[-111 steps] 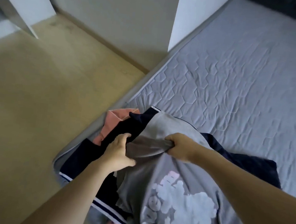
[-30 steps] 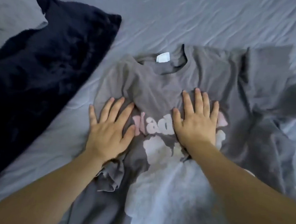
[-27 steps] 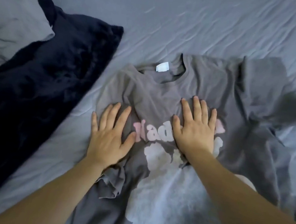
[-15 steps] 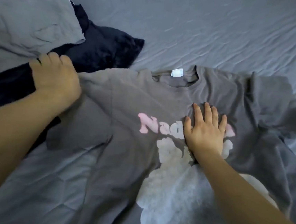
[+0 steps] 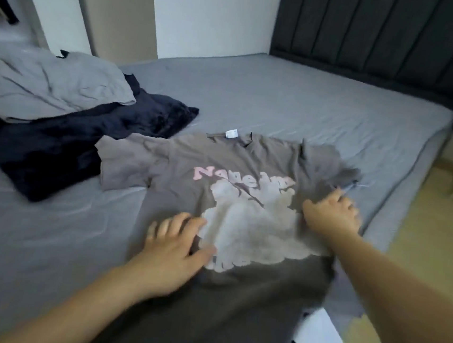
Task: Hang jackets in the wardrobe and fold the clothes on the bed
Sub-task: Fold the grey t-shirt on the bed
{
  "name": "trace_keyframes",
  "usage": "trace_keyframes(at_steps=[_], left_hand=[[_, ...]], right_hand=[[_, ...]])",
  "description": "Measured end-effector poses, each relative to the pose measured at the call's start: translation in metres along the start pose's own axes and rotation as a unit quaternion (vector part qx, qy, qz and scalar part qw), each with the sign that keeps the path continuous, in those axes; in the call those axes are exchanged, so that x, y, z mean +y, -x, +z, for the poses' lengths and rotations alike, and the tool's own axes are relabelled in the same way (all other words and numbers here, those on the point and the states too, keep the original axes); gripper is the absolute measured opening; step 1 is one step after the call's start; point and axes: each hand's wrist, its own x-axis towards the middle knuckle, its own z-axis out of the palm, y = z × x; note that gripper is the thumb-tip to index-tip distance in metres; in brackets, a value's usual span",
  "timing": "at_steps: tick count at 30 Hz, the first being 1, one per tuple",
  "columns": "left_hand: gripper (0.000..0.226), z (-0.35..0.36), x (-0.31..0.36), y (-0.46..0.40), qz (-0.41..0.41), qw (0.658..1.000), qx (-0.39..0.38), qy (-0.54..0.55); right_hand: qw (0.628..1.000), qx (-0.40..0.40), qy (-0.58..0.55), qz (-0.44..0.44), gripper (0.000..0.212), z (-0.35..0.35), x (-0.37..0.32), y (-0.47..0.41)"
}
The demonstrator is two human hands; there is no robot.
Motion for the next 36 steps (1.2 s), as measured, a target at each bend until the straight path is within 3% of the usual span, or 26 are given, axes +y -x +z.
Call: trace_keyframes(at_steps=[3,5,8,11,13,15,18,20,22,23,25,27,30,32,34,36], left_hand=[[0.097,-0.001,0.03,0.07,0.095,0.985,-0.141,-0.017],[0.113,-0.007,0.037,0.082,0.09,0.967,-0.217,-0.098],[0.123,-0.022,0.045,0.082,0.04,0.949,-0.272,-0.157],[0.121,-0.029,0.049,0.088,0.009,0.94,-0.289,-0.182],[0.116,-0.029,0.044,0.092,-0.018,0.943,-0.281,-0.177],[0.103,-0.029,0.031,0.086,-0.052,0.962,-0.225,-0.148],[0.079,-0.033,0.011,0.069,-0.119,0.975,-0.15,-0.111],[0.075,-0.037,0.002,0.059,-0.156,0.968,-0.145,-0.136],[0.073,-0.04,0.001,0.053,-0.157,0.955,-0.16,-0.193],[0.072,-0.041,0.002,0.051,-0.152,0.947,-0.177,-0.22],[0.071,-0.045,0.004,0.045,-0.146,0.934,-0.211,-0.249],[0.071,-0.049,0.001,0.031,-0.153,0.935,-0.21,-0.242],[0.071,-0.047,-0.009,0.008,-0.176,0.959,-0.124,-0.185],[0.066,-0.038,-0.024,0.001,-0.143,0.974,-0.093,-0.151],[0.068,-0.027,-0.043,0.008,-0.113,0.973,-0.125,-0.155],[0.066,-0.019,-0.076,0.013,-0.11,0.982,-0.074,-0.134]], right_hand=[[0.96,-0.153,-0.224,0.068,0.021,-0.035,0.046,0.025],[0.925,-0.198,-0.317,0.067,0.024,-0.045,0.057,0.044],[0.902,-0.225,-0.362,0.074,0.031,-0.049,0.061,0.073],[0.877,-0.218,-0.411,0.121,0.027,-0.05,0.065,0.096],[0.855,-0.283,-0.416,0.127,0.02,-0.055,0.067,0.114],[0.839,-0.32,-0.427,0.103,0.022,-0.057,0.068,0.117],[0.829,-0.304,-0.463,0.069,0.027,-0.078,0.068,0.116],[0.875,-0.333,-0.349,0.043,0.028,-0.096,0.073,0.114],[0.95,-0.312,-0.003,-0.023,0.019,-0.121,0.083,0.115],[0.946,-0.262,0.184,-0.051,0.016,-0.131,0.088,0.118],[0.902,-0.199,0.374,-0.077,0.025,-0.135,0.091,0.111],[0.896,-0.21,0.386,-0.056,0.042,-0.109,0.087,0.092],[0.951,-0.145,0.263,-0.078,0.07,-0.052,0.051,0.088],[0.964,-0.131,0.172,-0.156,0.065,-0.016,0.002,0.111],[0.947,-0.15,0.15,-0.242,0.061,0.02,-0.05,0.135],[0.943,-0.161,0.15,-0.25,0.059,0.058,-0.091,0.137]])
